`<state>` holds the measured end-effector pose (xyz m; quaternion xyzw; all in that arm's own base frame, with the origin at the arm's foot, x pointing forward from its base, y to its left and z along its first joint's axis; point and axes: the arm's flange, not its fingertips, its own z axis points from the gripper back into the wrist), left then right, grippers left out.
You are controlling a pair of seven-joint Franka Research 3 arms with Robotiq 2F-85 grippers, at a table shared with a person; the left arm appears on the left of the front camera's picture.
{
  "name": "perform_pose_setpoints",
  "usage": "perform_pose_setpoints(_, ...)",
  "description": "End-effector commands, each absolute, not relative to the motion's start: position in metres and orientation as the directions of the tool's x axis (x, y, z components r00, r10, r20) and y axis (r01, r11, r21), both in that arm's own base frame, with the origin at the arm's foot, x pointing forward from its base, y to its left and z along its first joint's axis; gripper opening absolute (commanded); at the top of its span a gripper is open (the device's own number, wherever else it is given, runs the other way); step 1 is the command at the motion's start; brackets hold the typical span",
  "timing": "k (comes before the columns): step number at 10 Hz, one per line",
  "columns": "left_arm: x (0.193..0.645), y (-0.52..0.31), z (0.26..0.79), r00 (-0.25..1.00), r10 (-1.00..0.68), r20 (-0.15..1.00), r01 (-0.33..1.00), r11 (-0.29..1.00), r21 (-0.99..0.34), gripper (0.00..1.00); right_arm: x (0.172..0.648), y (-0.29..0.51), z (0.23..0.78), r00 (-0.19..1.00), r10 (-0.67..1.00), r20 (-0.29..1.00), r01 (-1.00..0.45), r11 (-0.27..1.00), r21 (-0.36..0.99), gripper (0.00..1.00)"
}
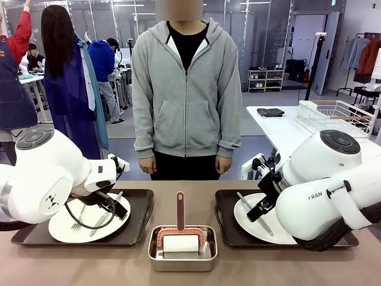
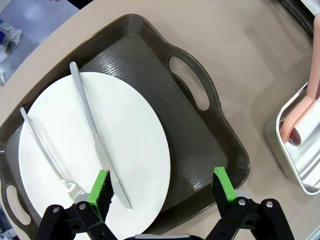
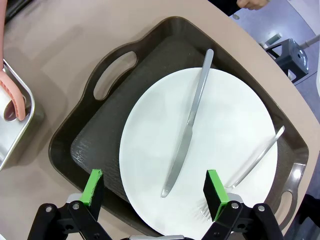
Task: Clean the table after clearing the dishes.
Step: When the left (or right) Handle tray is removed, use the left hand (or right hand) to clean the left (or right) side of the table with the Lint Roller.
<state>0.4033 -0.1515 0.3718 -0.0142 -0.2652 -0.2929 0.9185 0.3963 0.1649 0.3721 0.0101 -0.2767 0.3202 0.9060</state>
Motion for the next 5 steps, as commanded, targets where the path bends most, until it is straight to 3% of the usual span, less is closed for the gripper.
perform_pose_setpoints(1,0.403,-0.152,0.372,0.688,-0.531,0.495,0.546,0.828,0.129,1.0,0.412,0.166,0.381,0.639,0.592,0.491,-0.583,0.789,-0.194,1.0)
perform_pose_setpoints(3,0.425,-0.144,0.396,0.701,-0.561,0.44,0.579,0.808,0.109,1.0,0.439,0.161,0.403,0.665,0.58,0.471,-0.633,0.772,-0.058,1.0)
perform_pose_setpoints(5,0.437,-0.127,0.419,0.728,-0.495,0.475,0.595,0.8,-0.077,1.0,0.459,0.153,0.425,0.68,0.54,0.496,-0.67,0.732,0.122,1.0)
